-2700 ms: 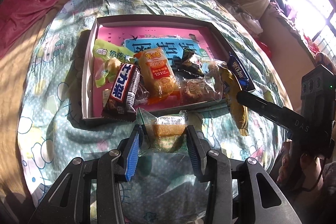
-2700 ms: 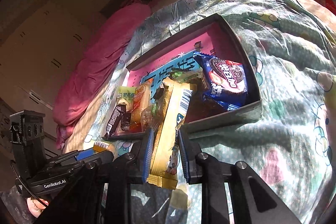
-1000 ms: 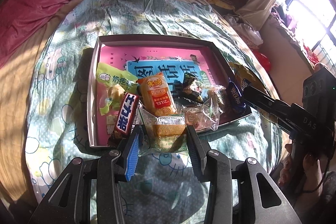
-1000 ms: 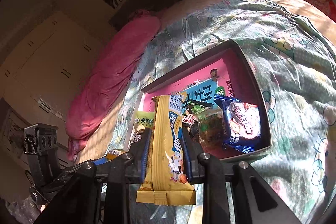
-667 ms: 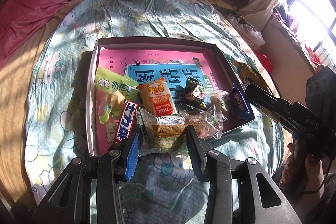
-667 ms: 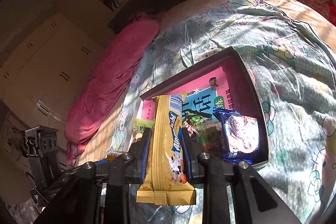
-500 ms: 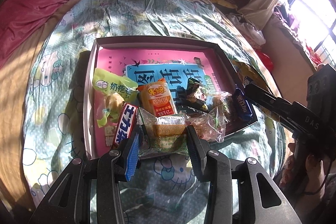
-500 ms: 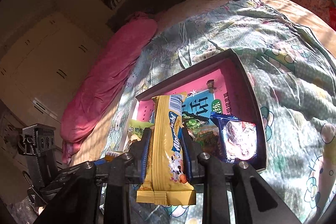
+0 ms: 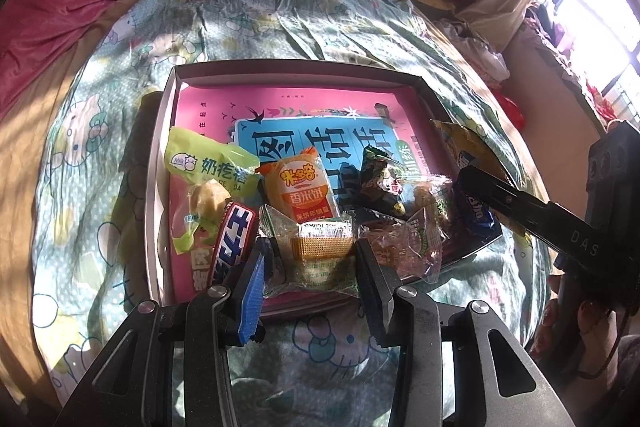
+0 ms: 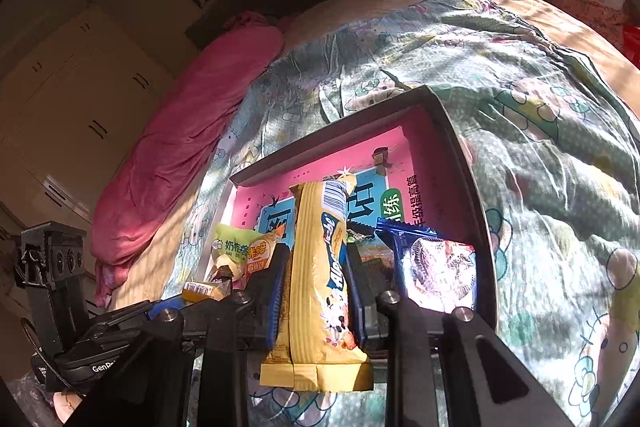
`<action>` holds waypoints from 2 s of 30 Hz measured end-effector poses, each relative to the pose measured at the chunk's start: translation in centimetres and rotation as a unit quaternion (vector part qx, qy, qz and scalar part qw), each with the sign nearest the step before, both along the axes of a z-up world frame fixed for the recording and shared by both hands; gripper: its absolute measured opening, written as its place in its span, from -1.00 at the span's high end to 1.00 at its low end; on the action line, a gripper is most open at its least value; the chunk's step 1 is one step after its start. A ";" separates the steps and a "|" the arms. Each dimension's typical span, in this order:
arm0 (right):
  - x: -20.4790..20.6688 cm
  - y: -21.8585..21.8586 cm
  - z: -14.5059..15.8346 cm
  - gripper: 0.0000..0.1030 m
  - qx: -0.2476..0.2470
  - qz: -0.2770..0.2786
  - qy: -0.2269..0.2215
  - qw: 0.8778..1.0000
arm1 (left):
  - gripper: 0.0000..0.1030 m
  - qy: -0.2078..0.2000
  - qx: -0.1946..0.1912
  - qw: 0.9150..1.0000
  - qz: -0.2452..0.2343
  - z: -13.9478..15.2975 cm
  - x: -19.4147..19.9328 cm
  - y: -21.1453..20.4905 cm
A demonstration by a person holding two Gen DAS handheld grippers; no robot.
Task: Organize snacks
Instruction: 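Carry the wafer bar over the tray with the right tool, then lower the wafer bar into the tray and open the right tool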
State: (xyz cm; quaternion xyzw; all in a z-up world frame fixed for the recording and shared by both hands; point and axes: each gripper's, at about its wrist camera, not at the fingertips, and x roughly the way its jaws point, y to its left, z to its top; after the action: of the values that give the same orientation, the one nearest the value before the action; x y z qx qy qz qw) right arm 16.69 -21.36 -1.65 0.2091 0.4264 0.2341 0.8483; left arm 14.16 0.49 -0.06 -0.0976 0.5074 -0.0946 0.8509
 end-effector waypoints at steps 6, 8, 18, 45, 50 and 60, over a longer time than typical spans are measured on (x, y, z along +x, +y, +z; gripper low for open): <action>0.3 0.1 -0.3 0.47 -0.007 -0.001 0.000 1.000 | 0.16 0.002 0.002 1.000 -0.002 -0.2 0.3 -0.2; 0.3 0.2 -0.4 0.47 -0.015 0.000 -0.001 1.000 | 0.16 0.002 0.001 1.000 -0.002 -0.2 0.3 -0.3; 0.1 1.9 -0.6 0.47 -0.069 0.021 -0.012 0.997 | 0.16 0.004 0.001 1.000 -0.002 -0.4 0.4 -0.3; 0.2 4.4 -0.4 0.40 -0.158 0.041 -0.036 0.986 | 0.15 0.011 0.004 1.000 0.003 -0.9 0.8 -0.2; -0.1 4.5 -0.1 0.33 -0.166 0.040 -0.042 0.984 | 0.15 0.012 0.008 1.000 0.002 -0.9 1.0 -0.3; -0.6 4.1 0.5 0.11 -0.174 0.033 -0.052 0.983 | 0.15 0.008 0.016 1.000 0.004 -0.5 1.1 -0.5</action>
State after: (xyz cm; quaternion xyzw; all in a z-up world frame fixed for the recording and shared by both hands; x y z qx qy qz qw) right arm 16.14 -17.24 -1.19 0.0318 0.4226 0.1948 0.8845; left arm 15.24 0.04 -0.58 -0.0869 0.5149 -0.0819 0.8489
